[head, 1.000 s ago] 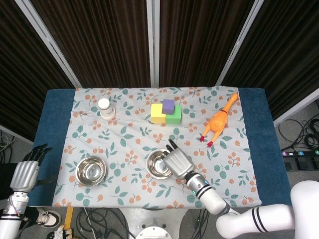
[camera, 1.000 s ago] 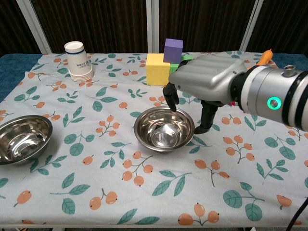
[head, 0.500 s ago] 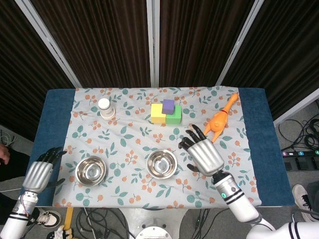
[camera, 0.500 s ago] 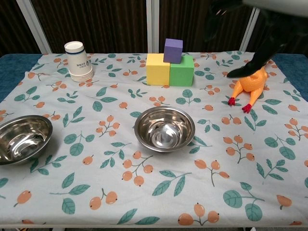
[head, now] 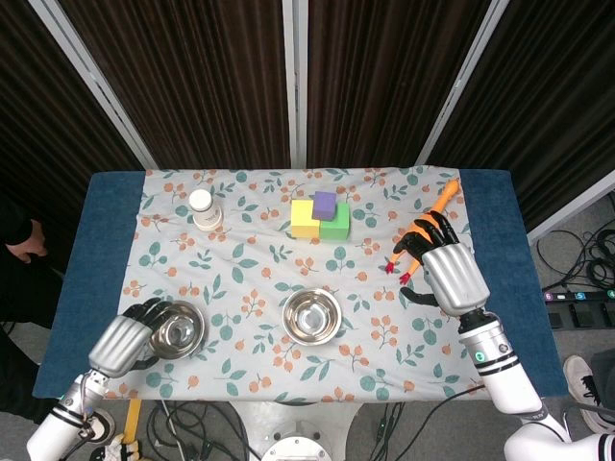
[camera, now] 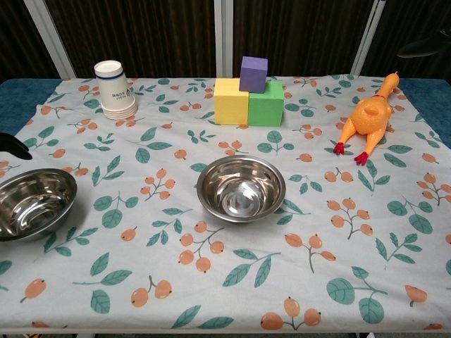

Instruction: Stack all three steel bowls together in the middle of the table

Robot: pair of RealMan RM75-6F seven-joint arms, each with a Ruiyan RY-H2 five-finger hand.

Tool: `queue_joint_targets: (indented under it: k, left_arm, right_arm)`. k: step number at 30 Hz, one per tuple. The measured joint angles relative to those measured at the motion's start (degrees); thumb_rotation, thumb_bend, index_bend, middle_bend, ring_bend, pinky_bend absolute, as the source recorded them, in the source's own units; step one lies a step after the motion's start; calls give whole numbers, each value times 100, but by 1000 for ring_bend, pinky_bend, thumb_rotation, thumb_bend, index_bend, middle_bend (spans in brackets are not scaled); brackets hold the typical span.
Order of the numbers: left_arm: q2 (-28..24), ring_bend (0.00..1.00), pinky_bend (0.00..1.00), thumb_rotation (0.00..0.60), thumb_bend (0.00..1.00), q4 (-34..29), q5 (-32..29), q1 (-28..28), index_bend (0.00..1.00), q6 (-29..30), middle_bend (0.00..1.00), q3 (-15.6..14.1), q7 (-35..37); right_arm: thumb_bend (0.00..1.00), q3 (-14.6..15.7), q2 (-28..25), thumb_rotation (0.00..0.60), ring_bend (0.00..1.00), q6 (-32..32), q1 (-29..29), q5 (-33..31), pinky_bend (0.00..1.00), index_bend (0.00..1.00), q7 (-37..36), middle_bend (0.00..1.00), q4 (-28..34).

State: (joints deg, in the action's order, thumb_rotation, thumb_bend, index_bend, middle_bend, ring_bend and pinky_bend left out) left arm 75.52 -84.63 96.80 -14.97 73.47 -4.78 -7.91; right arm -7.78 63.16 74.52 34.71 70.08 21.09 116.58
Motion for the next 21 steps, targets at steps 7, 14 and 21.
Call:
queue_joint_targets:
  k: [7,14,21]
  left_arm:
    - [-153,250,361,600,101,-159,-149,178,324,-3,345,-190,-182]
    - [261,309,392,600,130,508,62,301,397,351,412,-244,321]
    - [423,309,392,600,155,770,169,160,403,66,414,-319,332]
  right_arm:
    - [37,-15,91,600,128,-181,-79,-12,32,373,-163,320,-189]
    - [35,-46,126,600,128,-286,-119,-39,32,369,-140,320,-228]
    - [34,-71,142,600,128,-361,-155,-80,32,365,-59,320,-212]
